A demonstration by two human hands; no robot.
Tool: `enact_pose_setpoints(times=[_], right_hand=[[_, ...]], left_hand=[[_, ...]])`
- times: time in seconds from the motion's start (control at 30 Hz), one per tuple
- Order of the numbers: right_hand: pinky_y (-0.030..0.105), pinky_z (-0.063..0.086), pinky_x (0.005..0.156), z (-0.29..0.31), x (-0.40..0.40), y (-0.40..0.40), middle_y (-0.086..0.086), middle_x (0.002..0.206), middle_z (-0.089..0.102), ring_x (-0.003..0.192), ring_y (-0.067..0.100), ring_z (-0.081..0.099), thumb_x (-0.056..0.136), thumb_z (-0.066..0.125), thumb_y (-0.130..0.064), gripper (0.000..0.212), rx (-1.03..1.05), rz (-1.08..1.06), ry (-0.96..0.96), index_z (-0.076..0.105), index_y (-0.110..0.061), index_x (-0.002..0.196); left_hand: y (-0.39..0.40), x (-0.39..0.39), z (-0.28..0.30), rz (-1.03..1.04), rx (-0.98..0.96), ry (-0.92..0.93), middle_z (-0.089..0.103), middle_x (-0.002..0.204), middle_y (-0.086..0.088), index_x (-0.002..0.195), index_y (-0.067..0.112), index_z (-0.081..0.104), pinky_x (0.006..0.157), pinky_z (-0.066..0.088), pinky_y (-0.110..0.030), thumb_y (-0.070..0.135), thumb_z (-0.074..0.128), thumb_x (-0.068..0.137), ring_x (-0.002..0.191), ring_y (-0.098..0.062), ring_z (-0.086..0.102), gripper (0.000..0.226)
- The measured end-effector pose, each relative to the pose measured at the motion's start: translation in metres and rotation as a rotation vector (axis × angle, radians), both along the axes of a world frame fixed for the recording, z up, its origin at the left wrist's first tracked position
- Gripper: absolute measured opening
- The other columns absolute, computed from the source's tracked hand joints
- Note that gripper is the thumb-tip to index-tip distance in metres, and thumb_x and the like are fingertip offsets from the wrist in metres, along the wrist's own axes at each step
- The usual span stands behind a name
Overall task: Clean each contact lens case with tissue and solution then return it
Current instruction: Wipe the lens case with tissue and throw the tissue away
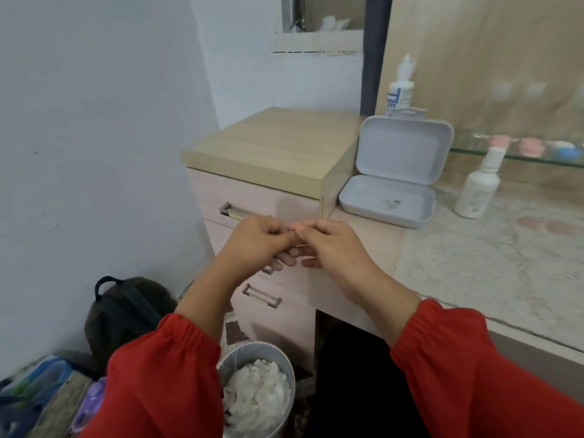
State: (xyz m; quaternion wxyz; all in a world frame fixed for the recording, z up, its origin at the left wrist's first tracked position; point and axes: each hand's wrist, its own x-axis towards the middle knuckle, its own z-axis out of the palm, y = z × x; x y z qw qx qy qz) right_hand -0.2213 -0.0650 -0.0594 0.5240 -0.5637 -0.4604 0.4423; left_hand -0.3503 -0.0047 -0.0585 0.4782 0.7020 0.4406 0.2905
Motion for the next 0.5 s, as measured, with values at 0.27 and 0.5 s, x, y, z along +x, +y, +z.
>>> enact_pose_setpoints(times=[0.27,0.5], right_hand=[[0.035,0.053,0.078,0.022,0.099,-0.040,0.003,0.084,0.075,0.078,0.015,0.071,0.096,0.054,-0.019,0.019,0.053,-0.233,-0.055,0.071,-0.011,0.095],[0.036,0.053,0.079,0.020,0.186,-0.073,0.002,0.085,0.075,0.081,0.016,0.069,0.095,0.057,-0.022,0.016,0.070,-0.465,-0.081,0.072,-0.015,0.093]], left_hand=[[-0.021,0.108,0.026,-0.186,0.082,0.013,0.073,0.075,-0.011,0.085,0.004,0.069,0.068,0.056,-0.041,0.028,0.065,0.089,0.076,-0.033,0.070,0.024],[-0.029,0.199,0.025,-0.250,0.155,-0.070,0.071,0.091,-0.005,0.099,0.013,0.069,0.075,0.053,-0.032,0.024,0.065,0.089,0.079,-0.014,0.066,0.016]])
